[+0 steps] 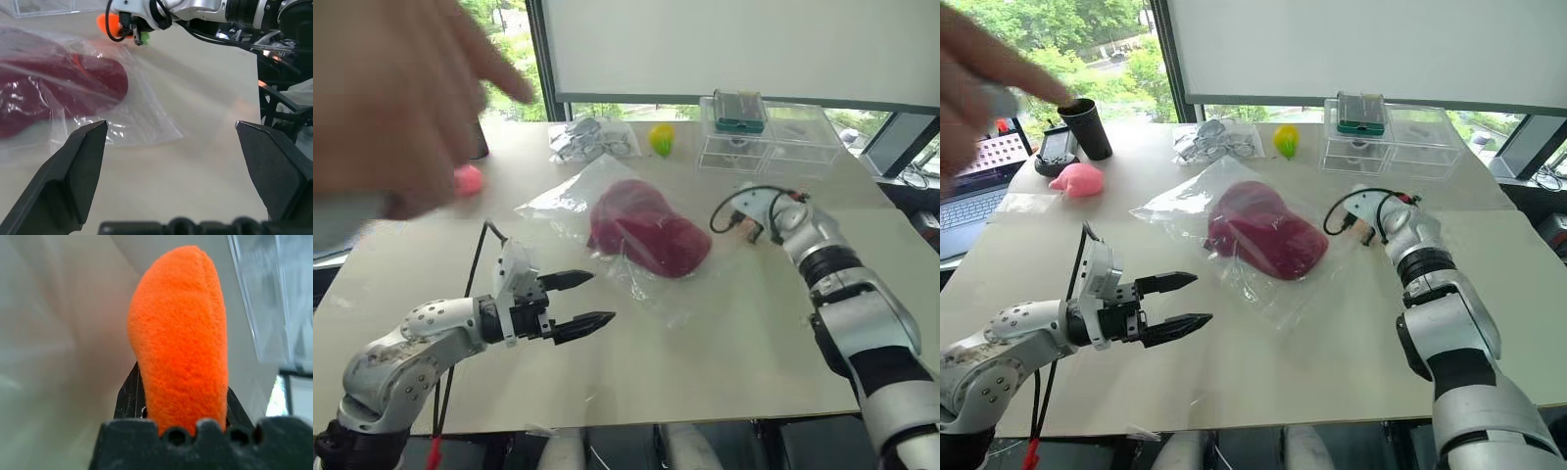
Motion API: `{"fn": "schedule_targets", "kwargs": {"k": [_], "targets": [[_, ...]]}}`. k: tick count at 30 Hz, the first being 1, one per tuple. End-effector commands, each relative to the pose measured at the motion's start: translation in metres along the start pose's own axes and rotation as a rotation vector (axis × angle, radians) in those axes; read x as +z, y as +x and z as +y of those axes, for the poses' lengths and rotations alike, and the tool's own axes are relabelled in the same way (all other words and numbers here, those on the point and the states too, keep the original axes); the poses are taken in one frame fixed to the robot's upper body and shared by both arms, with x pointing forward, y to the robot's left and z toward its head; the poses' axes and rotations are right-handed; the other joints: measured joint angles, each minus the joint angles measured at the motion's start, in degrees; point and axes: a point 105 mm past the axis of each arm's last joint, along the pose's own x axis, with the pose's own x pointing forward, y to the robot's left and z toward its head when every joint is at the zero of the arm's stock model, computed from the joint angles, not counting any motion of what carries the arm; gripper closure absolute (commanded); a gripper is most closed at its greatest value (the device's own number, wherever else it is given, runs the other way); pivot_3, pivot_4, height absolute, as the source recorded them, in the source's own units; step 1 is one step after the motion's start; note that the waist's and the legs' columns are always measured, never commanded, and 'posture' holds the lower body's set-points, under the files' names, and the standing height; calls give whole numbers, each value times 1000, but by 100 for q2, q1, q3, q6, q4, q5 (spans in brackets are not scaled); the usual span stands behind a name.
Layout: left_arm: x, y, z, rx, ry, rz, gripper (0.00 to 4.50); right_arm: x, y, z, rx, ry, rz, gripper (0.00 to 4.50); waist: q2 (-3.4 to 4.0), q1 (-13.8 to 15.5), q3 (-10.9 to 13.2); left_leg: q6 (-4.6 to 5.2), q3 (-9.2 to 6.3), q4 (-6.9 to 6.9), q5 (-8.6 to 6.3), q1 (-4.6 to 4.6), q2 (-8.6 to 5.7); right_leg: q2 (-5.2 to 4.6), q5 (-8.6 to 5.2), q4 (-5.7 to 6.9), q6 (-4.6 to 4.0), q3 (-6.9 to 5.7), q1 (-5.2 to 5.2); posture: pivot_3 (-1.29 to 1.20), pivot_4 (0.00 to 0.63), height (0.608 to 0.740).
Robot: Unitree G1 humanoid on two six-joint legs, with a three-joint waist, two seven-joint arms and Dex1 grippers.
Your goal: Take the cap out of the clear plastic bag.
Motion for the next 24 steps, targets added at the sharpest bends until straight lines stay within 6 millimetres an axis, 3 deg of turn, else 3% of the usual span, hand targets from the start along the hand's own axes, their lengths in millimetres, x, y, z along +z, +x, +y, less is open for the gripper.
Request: {"fn": "schedule_targets", "kwargs": {"k": [1,9,10,16,24], "targets": [[7,-3,-11,-7,29,-32,0,-12,-7,-45,-231,-20,21,2930,0,-13,0,0,0,0,0,1,0,1,1,1,1,0,0,0,150,740],[6,-2,-14,-4,18,-31,0,-4,-9,-51,-284,48,-33,205,0,-141,0,0,-1,1,1,23,1,4,1,12,1,6,14,0,150,740],[6,-2,-14,-5,18,-30,0,-4,-9,-50,-281,50,-33,44,0,-143,0,0,-1,1,1,23,1,4,1,13,1,6,14,0,150,740],[8,-1,-13,-19,18,-27,0,-5,-10,-53,-291,59,-37,44,0,-130,0,1,-1,1,1,25,0,5,0,15,1,6,14,0,150,740],[7,0,-12,-33,15,-18,0,38,-21,-75,-291,203,-232,44,1,-154,0,1,-1,1,1,25,1,6,0,16,2,8,13,0,150,740]]}}
